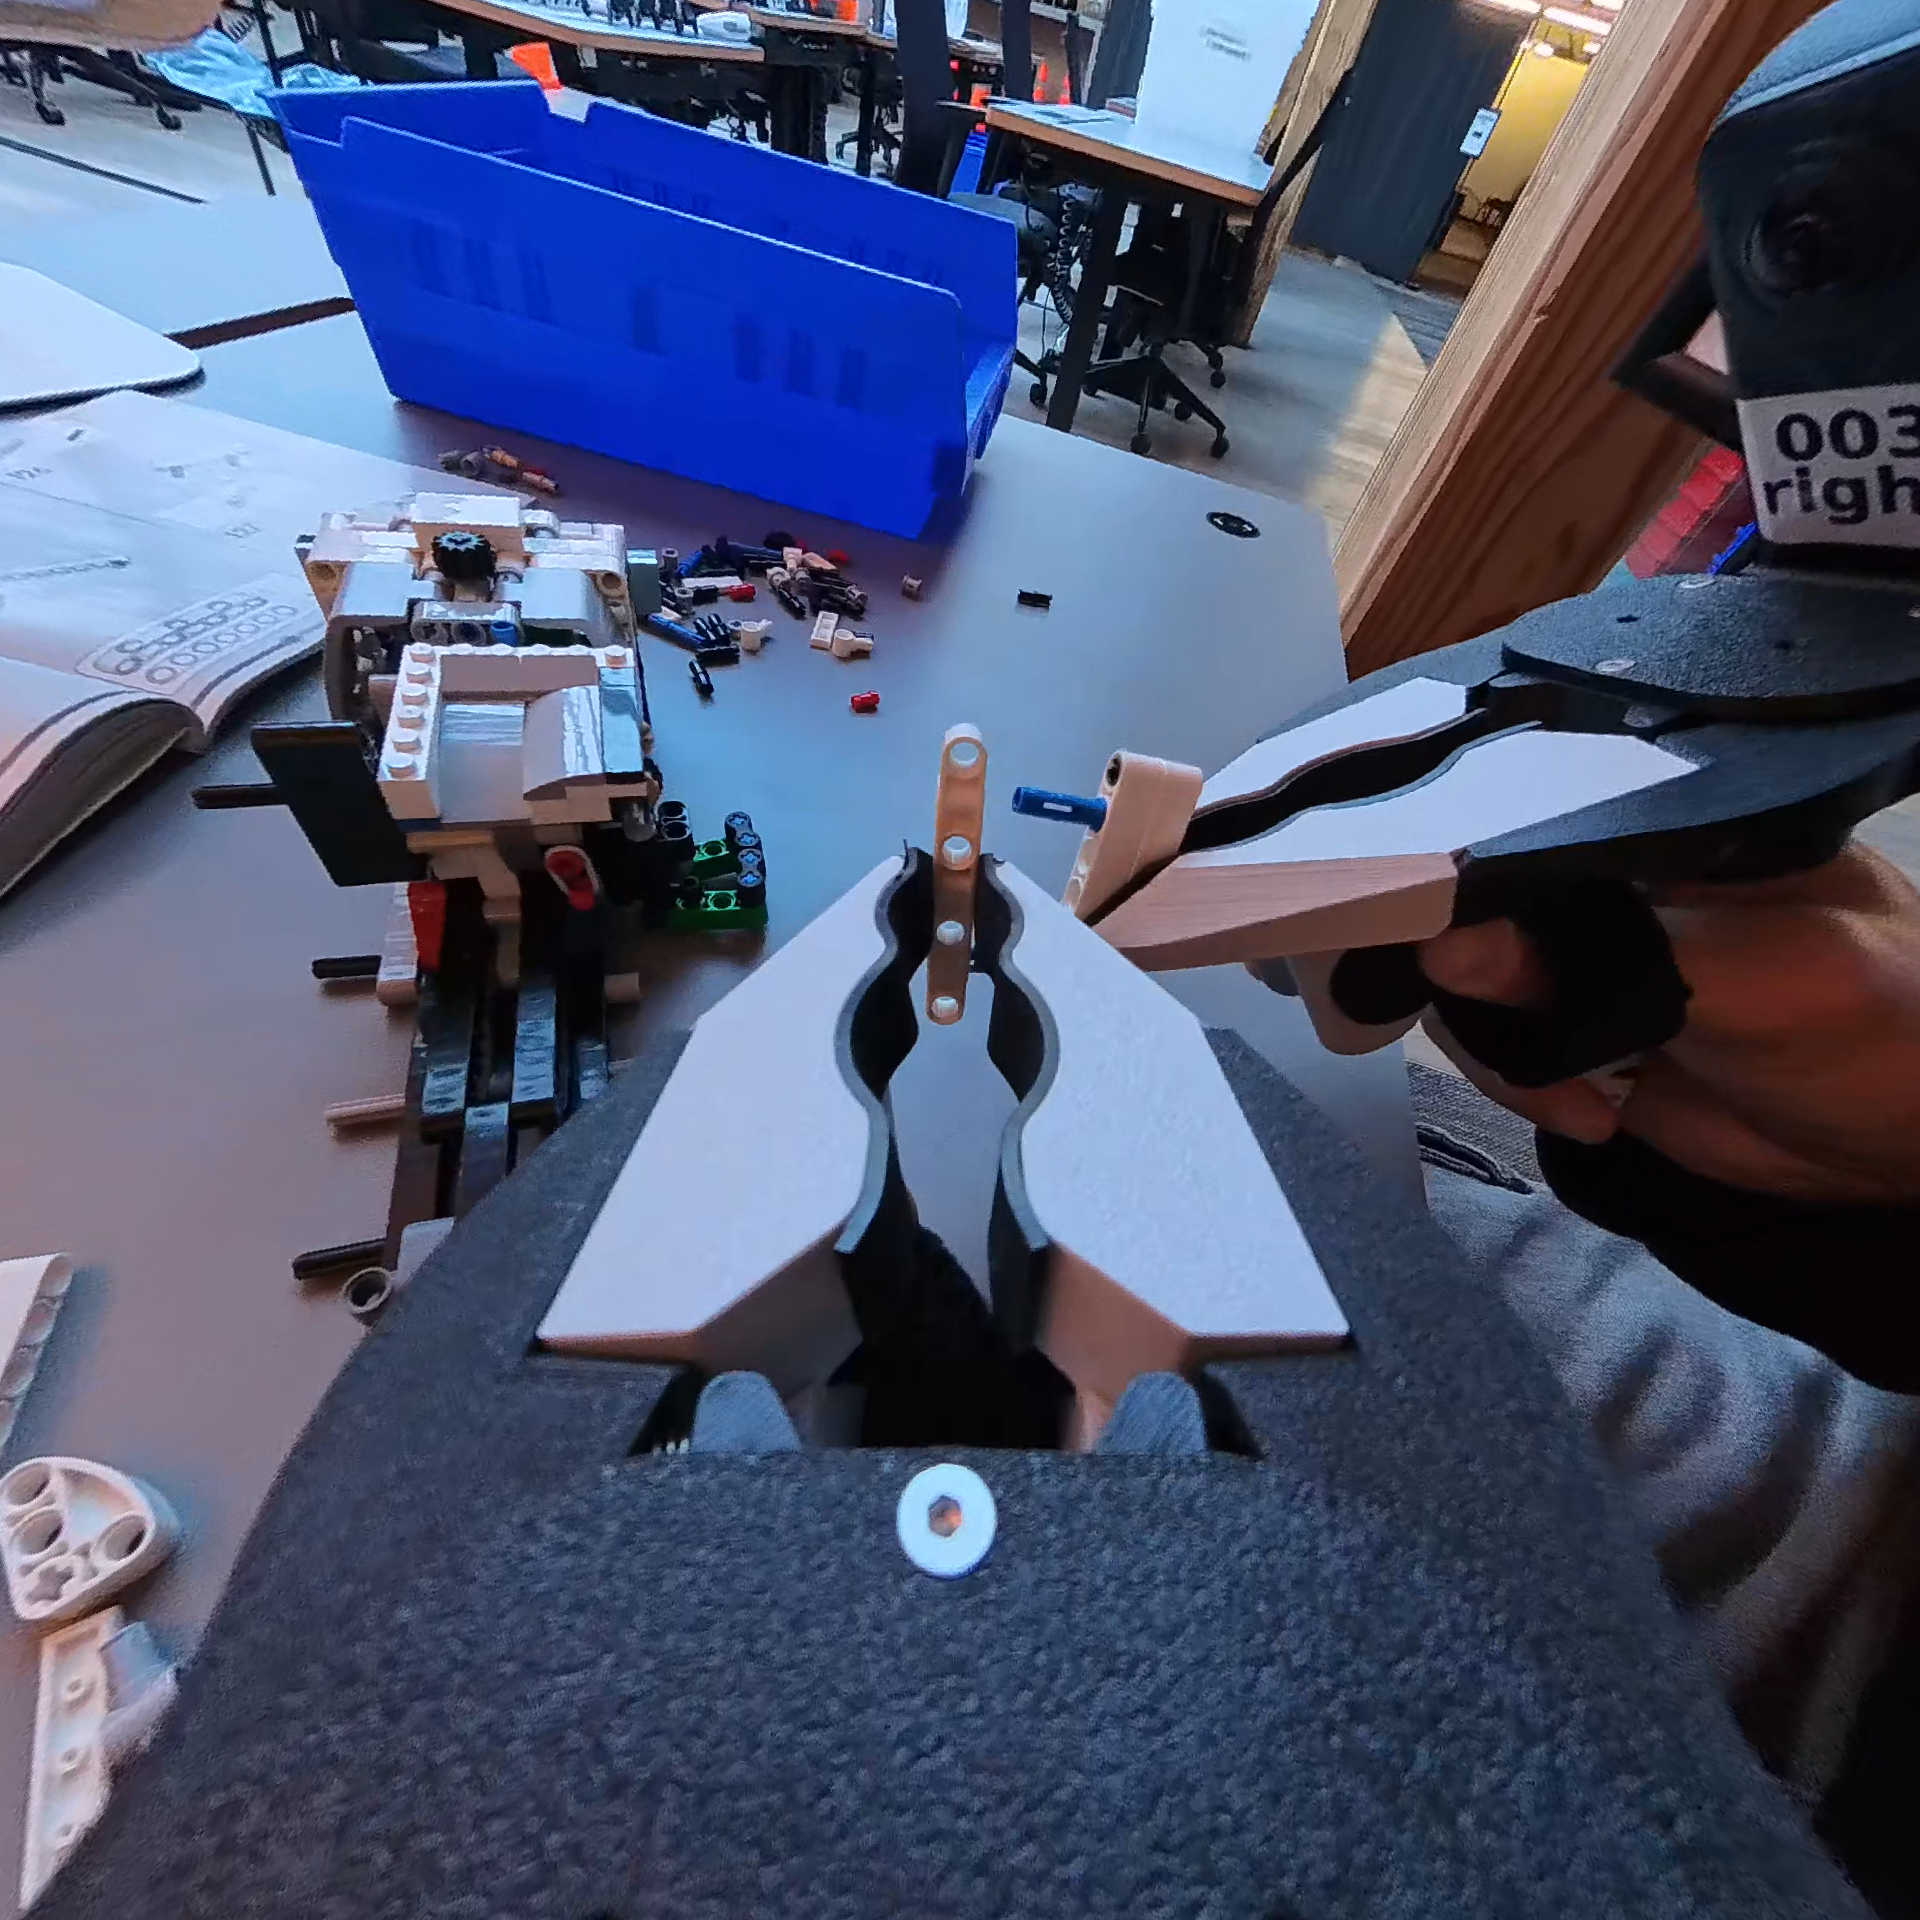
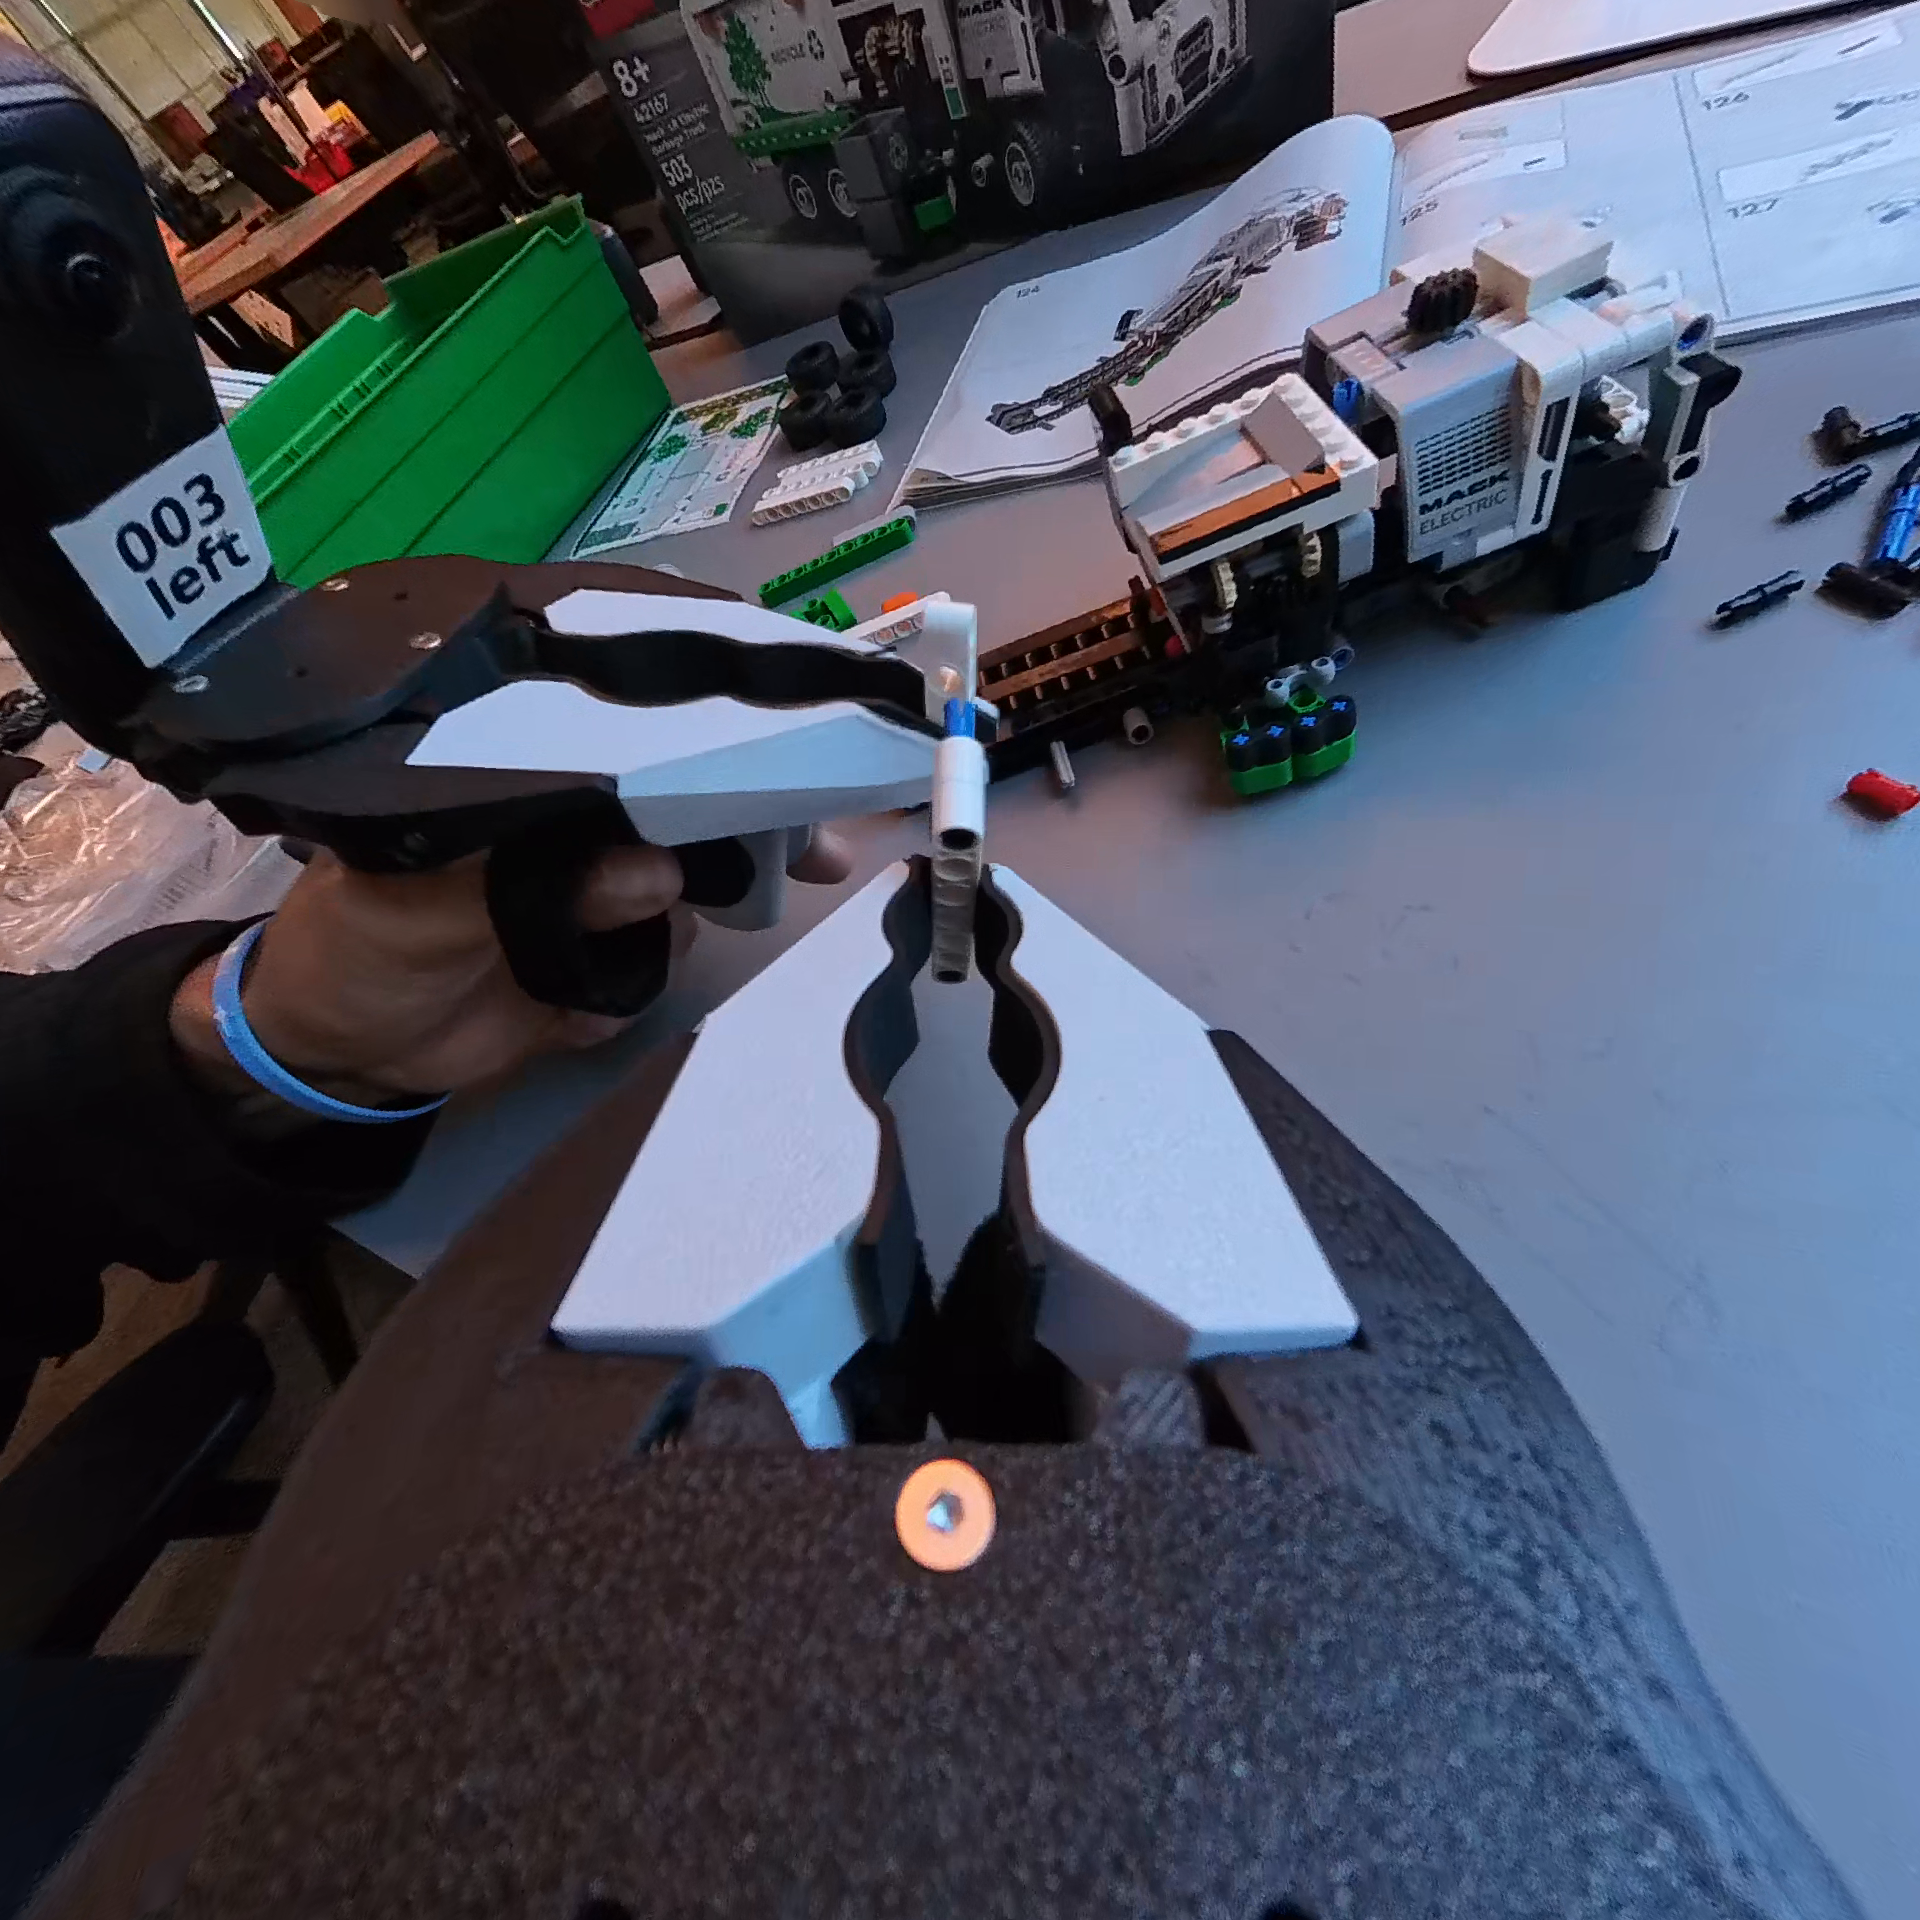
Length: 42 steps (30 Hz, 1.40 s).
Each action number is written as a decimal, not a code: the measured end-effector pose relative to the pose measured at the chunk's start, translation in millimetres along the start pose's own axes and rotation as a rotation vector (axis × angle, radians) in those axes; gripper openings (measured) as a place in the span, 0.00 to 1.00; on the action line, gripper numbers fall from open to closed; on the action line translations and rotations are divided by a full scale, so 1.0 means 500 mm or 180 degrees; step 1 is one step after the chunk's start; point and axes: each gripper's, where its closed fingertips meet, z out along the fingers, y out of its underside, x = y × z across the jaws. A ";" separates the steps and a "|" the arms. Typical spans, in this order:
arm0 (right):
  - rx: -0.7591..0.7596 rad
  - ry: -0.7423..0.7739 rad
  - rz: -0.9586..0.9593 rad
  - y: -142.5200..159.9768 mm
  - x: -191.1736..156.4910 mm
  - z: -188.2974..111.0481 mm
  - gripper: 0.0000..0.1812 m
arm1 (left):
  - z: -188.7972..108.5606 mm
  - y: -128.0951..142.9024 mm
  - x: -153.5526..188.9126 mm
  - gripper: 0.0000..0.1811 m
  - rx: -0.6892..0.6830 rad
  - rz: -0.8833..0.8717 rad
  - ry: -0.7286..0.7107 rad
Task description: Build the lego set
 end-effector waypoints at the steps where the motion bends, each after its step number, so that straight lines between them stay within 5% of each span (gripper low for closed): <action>1: 0.0000 0.0011 -0.0017 0.001 0.000 0.000 0.04 | 0.000 0.000 0.000 0.04 -0.0001 -0.0006 -0.0004; 18: -0.0014 0.0250 -0.0398 0.002 0.000 0.011 0.04 | 0.002 0.006 -0.010 0.04 -0.0052 -0.0180 -0.0043; 35: -0.0027 0.0108 -0.0021 -0.007 -0.002 0.017 0.04 | -0.003 -0.001 -0.012 0.04 0.0062 -0.0069 -0.0256; 42: -0.0059 0.0146 -0.0122 -0.008 -0.002 0.011 0.04 | -0.003 -0.003 -0.010 0.03 0.0032 0.0496 -0.0524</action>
